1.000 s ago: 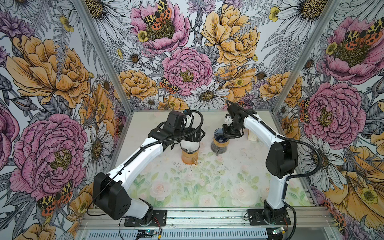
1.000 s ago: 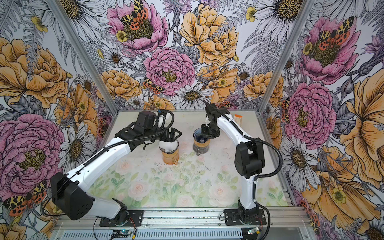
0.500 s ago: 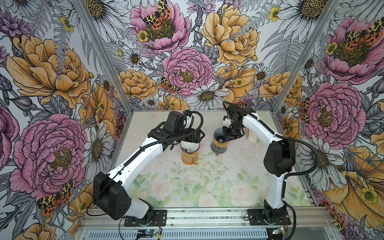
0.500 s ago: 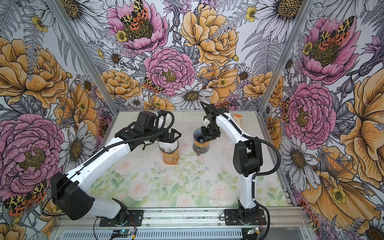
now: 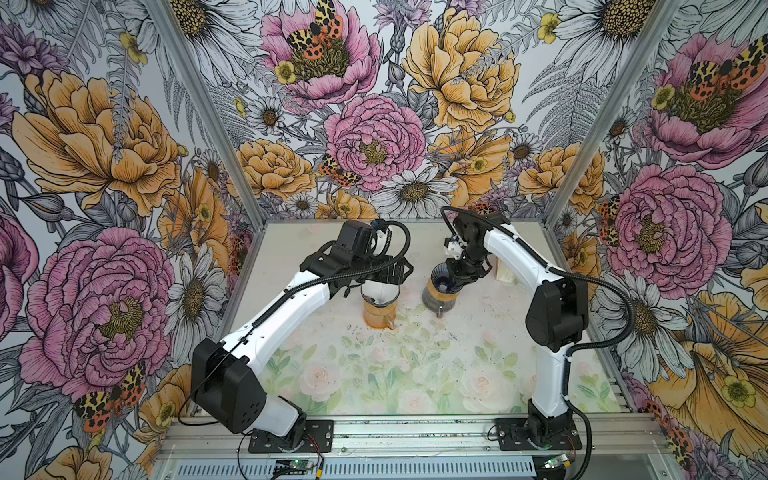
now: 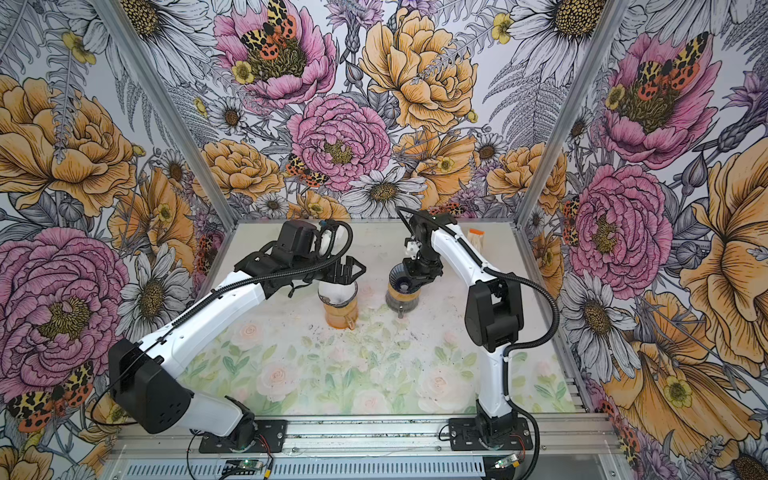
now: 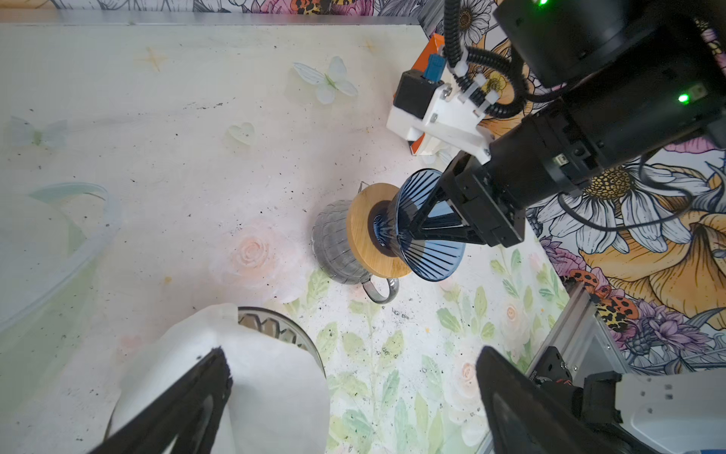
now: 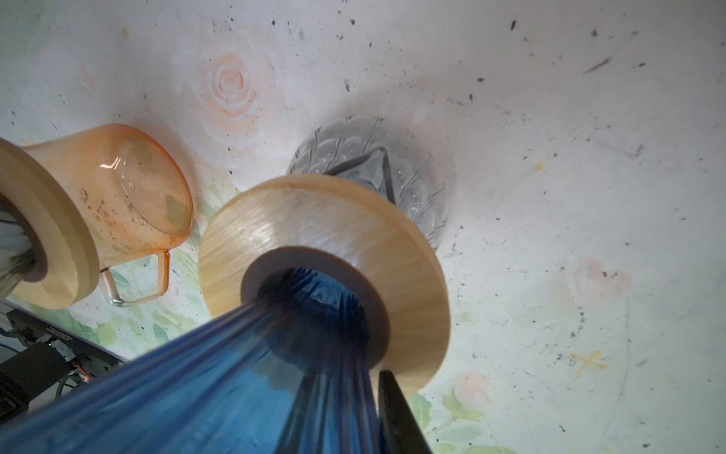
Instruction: Place the coffee filter in the dripper
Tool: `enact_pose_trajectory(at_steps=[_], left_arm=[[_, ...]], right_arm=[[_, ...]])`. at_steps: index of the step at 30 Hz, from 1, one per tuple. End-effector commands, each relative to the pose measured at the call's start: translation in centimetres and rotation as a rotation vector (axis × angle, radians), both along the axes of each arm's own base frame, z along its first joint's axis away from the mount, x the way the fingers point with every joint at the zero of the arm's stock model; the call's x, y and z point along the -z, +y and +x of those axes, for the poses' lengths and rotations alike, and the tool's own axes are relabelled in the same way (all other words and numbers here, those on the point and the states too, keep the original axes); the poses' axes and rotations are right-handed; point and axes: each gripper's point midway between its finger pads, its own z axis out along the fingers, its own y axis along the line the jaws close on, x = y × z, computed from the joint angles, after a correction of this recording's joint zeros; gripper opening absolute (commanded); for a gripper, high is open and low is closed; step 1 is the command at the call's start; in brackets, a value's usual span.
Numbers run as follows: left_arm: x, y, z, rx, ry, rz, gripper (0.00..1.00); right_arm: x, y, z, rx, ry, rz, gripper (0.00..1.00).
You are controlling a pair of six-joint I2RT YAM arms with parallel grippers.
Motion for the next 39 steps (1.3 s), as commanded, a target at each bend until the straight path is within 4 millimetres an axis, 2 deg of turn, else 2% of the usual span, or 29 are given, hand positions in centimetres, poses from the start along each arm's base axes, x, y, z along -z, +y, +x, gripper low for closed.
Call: enact_pose_trajectory(at_steps=[1,5,11,14,22,30,31,33,39], left_arm=[[-1.1,-1.5,-0.2,0.042,-0.006,-0.030,0.99],[-1.0,-2.4,0.0,0.050,0.004,-0.033,0.99],[-1.2,-3.8,1.1,0.063,0.015,-0.047,0.99],[-1.3,-4.8,1.7,0.077,0.014,-0.047,0.97],[0.8,-6.6,2.6,0.097,0.074,-0.012,0.88],[2.2,-7.7,2.8,0.116,0.119,-0.003,0.78],[3.3,-8.0,3.0,0.116,0.142,0.009,0.77],[4.2,-8.4,3.1,0.118,0.162,0.017,0.75],[4.7,-9.1,3.2,0.123,0.173,0.028,0.70]], right_arm=[[-2.7,0.3,-0.8,-0.056,-0.040,0.030,0.23],[-3.0,0.0,-0.5,-0.035,-0.051,0.032,0.24],[-5.2,1.2,1.6,0.012,-0.145,0.093,0.27],[-5.9,1.1,2.5,0.043,-0.183,0.089,0.28],[-7.6,0.2,3.4,0.119,-0.264,0.092,0.29],[-6.2,-1.4,2.8,0.185,-0.261,0.057,0.27],[-6.0,-1.6,2.8,0.194,-0.260,0.057,0.27],[-5.5,-1.9,2.7,0.209,-0.250,0.059,0.26],[-4.4,-2.6,2.8,0.245,-0.245,0.048,0.24]])
